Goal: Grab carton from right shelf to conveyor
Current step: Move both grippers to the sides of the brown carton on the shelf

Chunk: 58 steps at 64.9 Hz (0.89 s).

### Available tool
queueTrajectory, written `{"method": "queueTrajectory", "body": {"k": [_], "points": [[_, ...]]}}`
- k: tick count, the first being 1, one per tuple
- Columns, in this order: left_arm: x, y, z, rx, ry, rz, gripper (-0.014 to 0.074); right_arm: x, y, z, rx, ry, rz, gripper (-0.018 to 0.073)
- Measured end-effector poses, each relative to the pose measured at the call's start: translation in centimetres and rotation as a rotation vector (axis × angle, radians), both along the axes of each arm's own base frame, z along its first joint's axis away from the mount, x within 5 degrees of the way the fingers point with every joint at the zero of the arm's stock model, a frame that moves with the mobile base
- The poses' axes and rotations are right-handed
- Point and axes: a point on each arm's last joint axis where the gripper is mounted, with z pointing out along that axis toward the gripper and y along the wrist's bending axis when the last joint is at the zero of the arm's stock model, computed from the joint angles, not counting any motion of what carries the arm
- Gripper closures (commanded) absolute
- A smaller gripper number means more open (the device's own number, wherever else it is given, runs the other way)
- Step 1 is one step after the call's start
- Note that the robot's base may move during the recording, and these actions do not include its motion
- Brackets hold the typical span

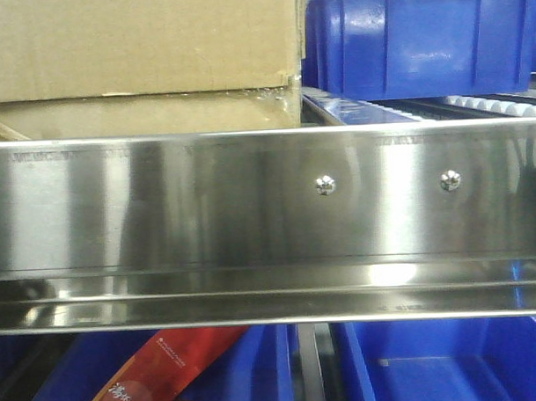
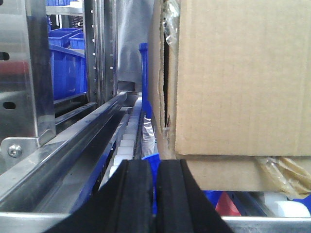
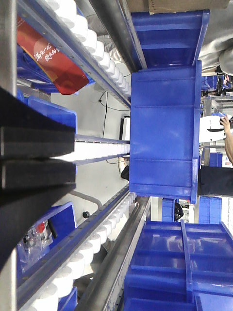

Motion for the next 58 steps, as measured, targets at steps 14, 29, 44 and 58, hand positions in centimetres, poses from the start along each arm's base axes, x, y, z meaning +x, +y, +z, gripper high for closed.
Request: {"method": "queueTrajectory", "body": {"k": [14,29,44,58], "points": [[0.0,0.0,0.0,0.0,0.0,0.0,0.0575,0.0,0.0,0.0,0.0,0.0,0.0,0.0637],[0.0,0.0,0.0,0.0,0.0,0.0,0.0575,0.0,0.0,0.0,0.0,0.0,0.0,0.0637],[-0.01,0.0,0.1,0.0,-0.011,-0.001,0.0575,0.0,0.0,0.0,0.0,0.0,0.0,0.0637],[-0.03,-0.01,0.31,-0.002,-0.034,-0.002,0.0575,-0.01,-0.02,0.2,0.0,-0.022,-0.002,0.0637]]}}
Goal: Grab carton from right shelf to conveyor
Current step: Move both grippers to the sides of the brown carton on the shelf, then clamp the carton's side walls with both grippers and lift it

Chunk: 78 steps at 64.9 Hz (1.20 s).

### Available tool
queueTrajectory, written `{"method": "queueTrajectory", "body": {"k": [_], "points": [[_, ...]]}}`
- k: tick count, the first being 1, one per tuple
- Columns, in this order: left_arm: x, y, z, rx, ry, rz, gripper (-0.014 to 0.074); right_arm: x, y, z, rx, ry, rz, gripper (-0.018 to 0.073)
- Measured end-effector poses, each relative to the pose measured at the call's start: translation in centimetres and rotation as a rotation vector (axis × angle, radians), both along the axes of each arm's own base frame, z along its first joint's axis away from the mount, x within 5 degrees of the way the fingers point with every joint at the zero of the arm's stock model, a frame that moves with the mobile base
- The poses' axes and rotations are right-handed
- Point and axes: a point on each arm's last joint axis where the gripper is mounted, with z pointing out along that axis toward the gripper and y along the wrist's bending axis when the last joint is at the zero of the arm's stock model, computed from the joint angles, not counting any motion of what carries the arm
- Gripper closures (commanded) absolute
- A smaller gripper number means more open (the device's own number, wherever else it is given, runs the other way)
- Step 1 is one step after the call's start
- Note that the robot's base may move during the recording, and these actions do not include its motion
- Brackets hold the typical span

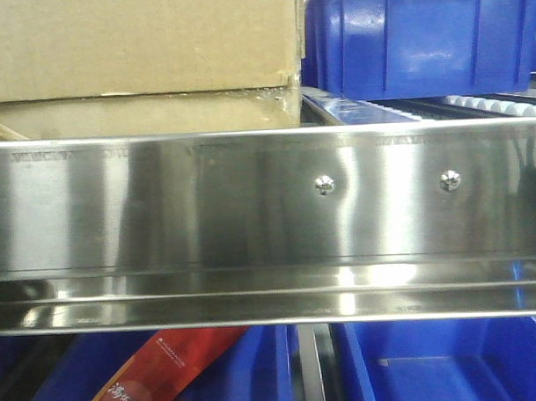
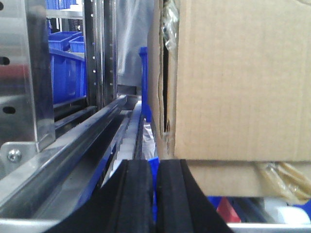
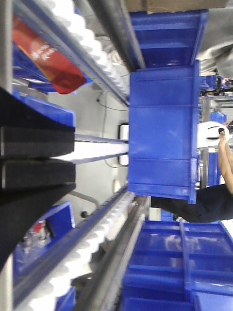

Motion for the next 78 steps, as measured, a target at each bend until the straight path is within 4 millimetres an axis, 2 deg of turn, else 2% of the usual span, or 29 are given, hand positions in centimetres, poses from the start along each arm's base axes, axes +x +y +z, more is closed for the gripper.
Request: {"method": "queueTrajectory", "body": {"k": [7,12,15,22,28,33,40,43,45,57,65,78], "points": [[-0.1,0.0,0.8,-0.008,-0.092,-0.004,0.0575,-0.1,-0.1,0.6,0.01,-0.07,-0.007,0.0637],[-0.3,0.0,1.8,-0.012,-0.142,-0.005,0.0568,-0.3,0.0,1.9,0.014,-0.087,-0.003,0.0637],[-0.6,0.0,2.9,-0.012,-0.151,-0.004,0.0548,-0.7,0.0,3.3,0.013,-0.097,0.003,0.0637],[-2.0,0.0,7.6,0.008,-0.197,0.004,0.0441,-2.5,0.2,8.4,0.011,-0.142,0.023,0.0627],[-2.7,0.1,11.1,0.017,-0.184,0.013,0.0321,-3.5,0.4,11.7,0.03,-0.16,0.057,0.054],[-2.7,0.2,13.5,0.019,-0.147,0.018,0.0239,-3.5,0.6,13.8,0.07,-0.141,0.101,0.037],[-1.9,0.2,15.9,0.019,-0.097,0.022,0.0162,-2.4,1.0,15.7,0.136,-0.093,0.166,0.0109],[-1.4,0.2,16.6,0.019,-0.077,0.022,0.015,-1.7,1.1,16.3,0.149,-0.068,0.185,0.0012],[-1.1,0.2,17.0,0.019,-0.066,0.019,0.015,-1.1,1.2,16.5,0.154,-0.048,0.195,-0.0021],[0.9,-0.2,19.6,-0.015,0.061,-0.034,0.0151,1.6,2.5,18.4,0.169,0.081,0.311,0.0001],[2.4,-0.4,21.6,-0.029,0.186,-0.053,0.0151,3.2,4.0,21.2,0.154,0.161,0.433,0.0001],[6.6,-0.9,24.8,-0.033,0.395,-0.062,0.0151,7.1,8.0,25.7,0.107,0.297,0.627,0.0001]]}}
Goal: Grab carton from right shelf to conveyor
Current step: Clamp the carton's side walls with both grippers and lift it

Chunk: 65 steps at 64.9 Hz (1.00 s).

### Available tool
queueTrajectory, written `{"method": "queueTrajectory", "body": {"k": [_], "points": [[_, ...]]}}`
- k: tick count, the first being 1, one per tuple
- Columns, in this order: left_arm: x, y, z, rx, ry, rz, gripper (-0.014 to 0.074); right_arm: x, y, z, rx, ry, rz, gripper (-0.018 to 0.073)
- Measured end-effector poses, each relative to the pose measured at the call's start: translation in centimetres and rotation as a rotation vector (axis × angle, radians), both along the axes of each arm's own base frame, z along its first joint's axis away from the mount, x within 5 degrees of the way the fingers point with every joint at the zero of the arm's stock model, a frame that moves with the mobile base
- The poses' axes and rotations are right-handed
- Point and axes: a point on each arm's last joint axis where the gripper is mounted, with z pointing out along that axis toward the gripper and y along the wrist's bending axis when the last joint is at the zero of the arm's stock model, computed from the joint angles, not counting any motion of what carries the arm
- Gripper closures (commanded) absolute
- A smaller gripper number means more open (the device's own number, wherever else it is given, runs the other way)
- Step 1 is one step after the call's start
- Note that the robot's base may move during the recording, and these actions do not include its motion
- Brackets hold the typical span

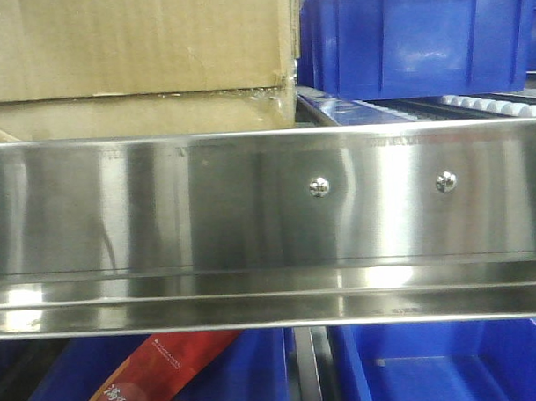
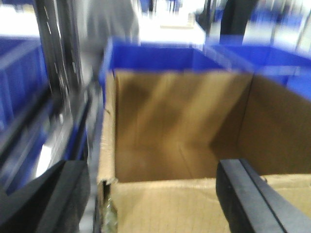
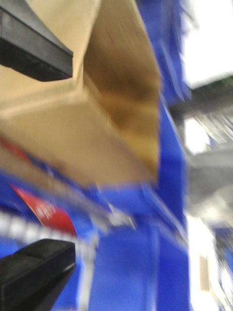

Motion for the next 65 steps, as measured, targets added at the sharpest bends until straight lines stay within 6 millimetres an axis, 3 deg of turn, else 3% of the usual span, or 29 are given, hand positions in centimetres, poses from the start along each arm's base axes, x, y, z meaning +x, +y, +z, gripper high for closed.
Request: {"method": "queueTrajectory", "body": {"k": [11,18,26,37,46,65], "points": [[4.4,-0.4,1.6,0.012,0.187,-0.004,0.0151,4.4,3.5,2.2,-0.045,0.154,0.077,0.0001],[7.1,-0.5,2.2,0.018,0.258,0.0,0.0151,7.0,5.3,2.6,-0.114,0.272,0.045,0.0001],[9.4,0.4,2.7,0.015,0.306,0.045,0.0151,8.8,6.7,3.2,-0.25,0.339,-0.067,0.0001],[12.0,2.2,1.5,0.032,0.396,0.11,0.0151,10.4,10.6,3.9,-0.303,0.336,-0.071,0.0001],[14.0,2.9,0.1,0.036,0.453,0.124,0.0151,12.6,12.7,2.9,-0.306,0.363,-0.077,0.0001],[17.0,3.1,-1.9,0.038,0.497,0.118,0.0151,17.6,14.3,-1.3,-0.373,0.457,-0.144,0.0001]]}}
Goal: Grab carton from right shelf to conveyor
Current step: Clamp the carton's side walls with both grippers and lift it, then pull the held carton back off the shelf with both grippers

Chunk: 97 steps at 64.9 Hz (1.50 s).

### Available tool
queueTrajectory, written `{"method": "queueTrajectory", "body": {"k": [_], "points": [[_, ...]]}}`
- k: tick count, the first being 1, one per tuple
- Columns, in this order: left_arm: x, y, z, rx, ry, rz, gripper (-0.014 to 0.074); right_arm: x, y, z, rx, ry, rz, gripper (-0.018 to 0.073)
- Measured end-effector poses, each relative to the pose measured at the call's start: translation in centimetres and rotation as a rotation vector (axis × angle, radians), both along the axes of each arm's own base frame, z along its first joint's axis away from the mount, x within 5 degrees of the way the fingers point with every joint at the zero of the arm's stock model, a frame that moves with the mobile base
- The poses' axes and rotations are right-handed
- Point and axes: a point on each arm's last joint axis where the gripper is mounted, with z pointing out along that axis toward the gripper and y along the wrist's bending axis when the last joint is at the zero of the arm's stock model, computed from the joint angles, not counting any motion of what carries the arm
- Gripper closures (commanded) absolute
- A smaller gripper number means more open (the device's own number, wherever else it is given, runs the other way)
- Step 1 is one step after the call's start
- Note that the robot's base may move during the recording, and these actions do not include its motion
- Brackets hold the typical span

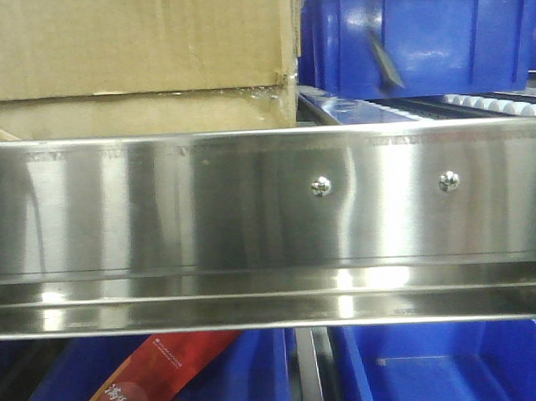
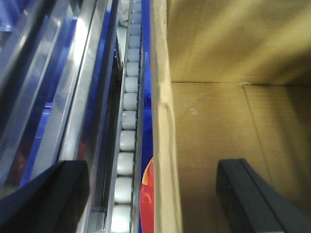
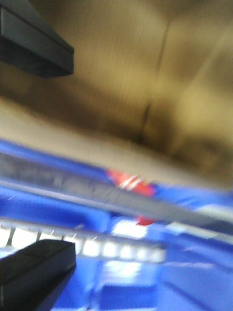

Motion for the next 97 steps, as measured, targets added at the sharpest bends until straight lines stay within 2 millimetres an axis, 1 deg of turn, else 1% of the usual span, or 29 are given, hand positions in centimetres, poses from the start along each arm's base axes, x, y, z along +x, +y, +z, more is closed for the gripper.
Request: {"method": "queueTrajectory", "body": {"k": [3,7,10,12,13,15,16,18,20,21,24,26,28,30,41,48,51,57,63,68,73,78,87,88,97], "points": [[0.4,0.0,-0.3,-0.001,0.007,0.0,0.0153,0.5,0.3,-0.8,-0.014,0.016,-0.003,0.0001],[0.9,0.1,-0.8,-0.001,0.019,0.0,0.0169,1.0,0.7,-1.5,-0.026,0.032,-0.004,0.0034],[1.3,0.1,-1.1,-0.002,0.03,0.0,0.0206,1.4,1.0,-2.0,-0.033,0.044,-0.003,0.0085],[1.5,0.1,-1.3,-0.003,0.036,0.0,0.0241,1.5,1.1,-2.3,-0.035,0.049,-0.002,0.0147],[1.6,0.1,-1.4,-0.003,0.041,0.0,0.0262,1.5,1.1,-2.3,-0.037,0.051,-0.002,0.0162],[1.8,0.1,-1.6,-0.004,0.047,0.0,0.0311,1.7,1.3,-2.7,-0.039,0.058,-0.001,0.0231],[1.8,0.1,-1.7,-0.004,0.049,0.0,0.0351,1.7,1.4,-2.7,-0.039,0.061,0.0,0.0291],[1.9,0.1,-1.8,-0.004,0.056,0.0,0.0409,1.8,1.4,-2.8,-0.04,0.063,0.0,0.0379],[2.0,0.1,-1.9,-0.004,0.058,0.0,0.0454,1.8,1.5,-2.9,-0.04,0.066,0.001,0.0472],[2.0,0.1,-1.9,-0.004,0.058,0.0,0.05,1.8,1.5,-2.9,-0.04,0.066,0.001,0.0519],[2.0,0.1,-1.9,-0.016,0.06,-0.003,0.0594,1.8,1.6,-3.0,-0.028,0.072,0.008,0.0666],[1.9,-0.1,-1.9,-0.028,0.062,-0.007,0.0641,1.8,1.7,-3.0,-0.02,0.075,0.009,0.0658],[2.0,-0.2,-1.9,-0.034,0.061,-0.013,0.0613,1.8,1.7,-2.9,-0.019,0.074,0.012,0.0625],[2.0,-0.2,-1.9,-0.034,0.061,-0.013,0.0598,1.7,1.8,-2.9,-0.015,0.076,0.011,0.0617],[1.8,-0.2,-1.7,-0.035,0.079,-0.014,0.0612,1.6,1.7,-2.8,-0.014,0.076,0.01,0.0629],[0.9,-0.4,-0.4,-0.034,0.063,-0.018,0.0612,0.9,1.2,-1.8,0.0,0.066,0.011,0.0629],[0.1,-0.7,0.6,-0.031,0.032,-0.027,0.0612,0.4,0.8,-1.0,0.014,0.054,0.013,0.0629],[-2.0,-1.6,3.3,-0.031,-0.057,-0.058,0.0612,-1.1,-0.4,1.1,0.047,0.009,0.013,0.0629],[-4.4,-2.7,5.5,-0.047,-0.138,-0.097,0.0612,-3.0,-2.2,3.7,0.072,-0.063,0.0,0.0629],[-5.8,-3.7,6.4,-0.081,-0.173,-0.123,0.0612,-4.8,-4.0,5.7,0.09,-0.126,-0.014,0.0629],[-6.4,-4.6,6.4,-0.113,-0.175,-0.145,0.0612,-6.2,-5.3,6.7,0.088,-0.158,-0.027,0.0629],[-6.9,-5.5,5.8,-0.147,-0.154,-0.167,0.0612,-7.7,-6.7,6.8,0.076,-0.162,-0.035,0.0629],[-8.1,-6.8,4.6,-0.177,-0.106,-0.208,0.0612,-10.1,-8.6,5.8,0.049,-0.128,-0.038,0.0629],[-8.2,-6.9,4.6,-0.181,-0.104,-0.211,0.0612,-10.1,-8.7,5.5,0.043,-0.12,-0.038,0.0629],[-10.6,-7.5,4.5,-0.215,-0.106,-0.247,0.0612,-12.7,-10.6,4.6,0.045,-0.101,-0.034,0.0629]]}}
